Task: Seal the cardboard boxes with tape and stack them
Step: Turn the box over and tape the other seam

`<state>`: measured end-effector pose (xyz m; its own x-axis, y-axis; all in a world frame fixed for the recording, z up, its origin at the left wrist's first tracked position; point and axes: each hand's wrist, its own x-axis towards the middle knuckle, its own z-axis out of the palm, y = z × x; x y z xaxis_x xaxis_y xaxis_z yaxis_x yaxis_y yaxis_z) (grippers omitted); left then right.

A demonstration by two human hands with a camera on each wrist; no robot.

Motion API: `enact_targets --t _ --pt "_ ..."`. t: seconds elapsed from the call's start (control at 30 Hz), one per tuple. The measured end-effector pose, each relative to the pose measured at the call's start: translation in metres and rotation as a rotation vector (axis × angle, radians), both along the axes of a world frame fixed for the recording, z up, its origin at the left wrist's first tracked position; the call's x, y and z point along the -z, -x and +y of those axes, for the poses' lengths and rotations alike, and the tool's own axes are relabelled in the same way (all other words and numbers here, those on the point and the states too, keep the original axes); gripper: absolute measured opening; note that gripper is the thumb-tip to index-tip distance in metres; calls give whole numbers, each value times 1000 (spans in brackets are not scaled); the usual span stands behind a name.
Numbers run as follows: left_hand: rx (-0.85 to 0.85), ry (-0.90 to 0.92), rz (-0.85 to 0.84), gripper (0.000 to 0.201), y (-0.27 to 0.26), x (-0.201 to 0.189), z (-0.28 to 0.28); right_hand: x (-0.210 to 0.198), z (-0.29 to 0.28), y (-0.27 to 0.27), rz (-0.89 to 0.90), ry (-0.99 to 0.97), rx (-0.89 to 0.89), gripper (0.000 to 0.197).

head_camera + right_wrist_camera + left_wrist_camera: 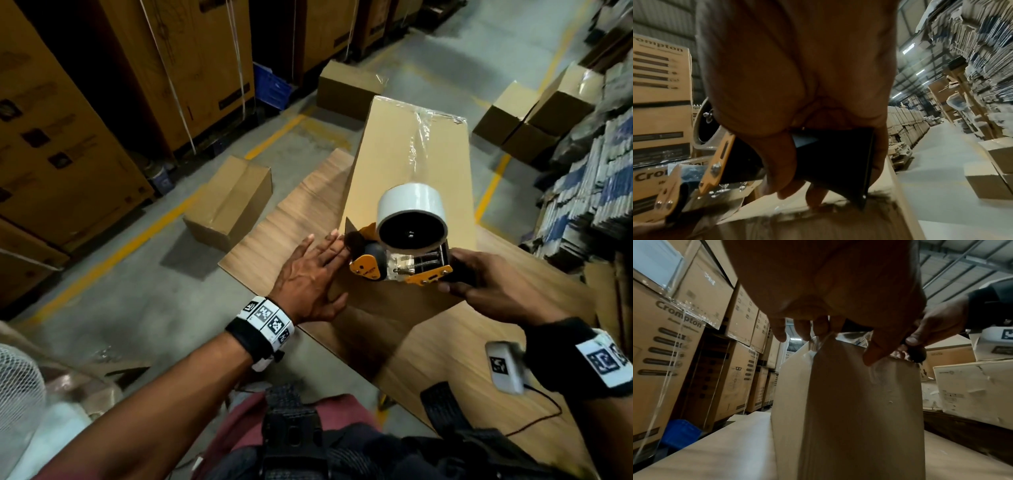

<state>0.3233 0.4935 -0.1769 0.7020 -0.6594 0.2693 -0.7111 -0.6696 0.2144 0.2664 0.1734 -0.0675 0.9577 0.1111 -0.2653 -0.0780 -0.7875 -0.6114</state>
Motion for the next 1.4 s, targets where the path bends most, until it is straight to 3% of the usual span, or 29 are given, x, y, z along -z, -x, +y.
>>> enact_targets --t 0.1,0.23,0.4,0.77,1.03,1.13,1.2,1.27,1.33,1.4 --pt "-36 9 9 77 2 -4 -1 -10 -4 5 -39 -24 -9 26" --pt "-96 -79 107 86 2 -8 -4 -26 -36 20 -73 6 43 29" --pt "-137 -63 116 85 4 -12 -4 -30 -86 51 -58 71 150 34" --pt "-125 -132 130 85 3 -15 -11 3 -119 62 -89 87 196 38" --pt "-114 -232 71 97 12 -26 -17 20 -116 54 -24 105 204 55" --pt "35 -223 45 97 18 -33 -39 24 -118 53 -17 112 215 55" --pt "199 -191 114 93 18 -36 -71 26 -118 53 -22 119 207 49" --pt "285 -292 177 98 16 -39 -105 27 -116 53 -25 151 201 44" --pt "299 -460 123 113 15 -37 -124 26 -114 54 -30 142 204 42" --pt "276 -517 68 123 15 -32 -126 23 -113 56 -45 115 183 39"
